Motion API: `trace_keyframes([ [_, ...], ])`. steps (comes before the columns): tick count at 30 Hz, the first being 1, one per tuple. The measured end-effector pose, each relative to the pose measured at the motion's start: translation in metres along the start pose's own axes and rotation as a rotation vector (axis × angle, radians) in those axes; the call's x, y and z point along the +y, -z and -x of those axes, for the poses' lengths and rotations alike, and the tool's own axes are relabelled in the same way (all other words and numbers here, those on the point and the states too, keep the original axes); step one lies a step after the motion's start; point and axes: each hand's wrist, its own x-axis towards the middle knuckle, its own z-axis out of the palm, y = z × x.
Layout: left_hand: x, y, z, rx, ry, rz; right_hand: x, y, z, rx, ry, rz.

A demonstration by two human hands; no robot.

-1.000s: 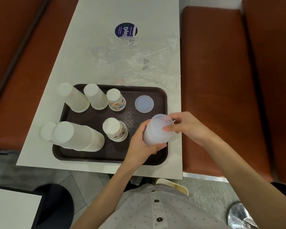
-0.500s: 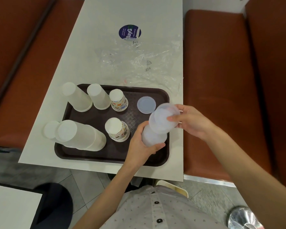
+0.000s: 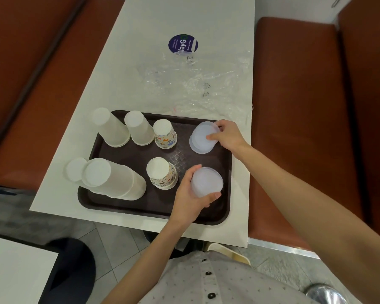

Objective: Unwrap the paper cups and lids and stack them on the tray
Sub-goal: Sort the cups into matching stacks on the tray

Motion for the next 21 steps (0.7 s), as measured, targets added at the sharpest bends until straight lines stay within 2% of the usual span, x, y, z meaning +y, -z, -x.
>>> trace_keyframes([
  [4, 0.0, 0.0, 0.0, 0.005, 0.001, -0.017, 0.004, -0.009, 0.0, 0.041, 0.146, 0.299],
  [13, -0.002, 0.001, 0.0, -0.008, 0.005, -0.014, 0.005, -0.019, 0.008, 0.034, 0.263, 0.48],
  [21, -0.005, -0.001, 0.004, -0.003, 0.008, -0.016, 0.005, -0.031, 0.013, -0.07, 0.426, 0.924],
])
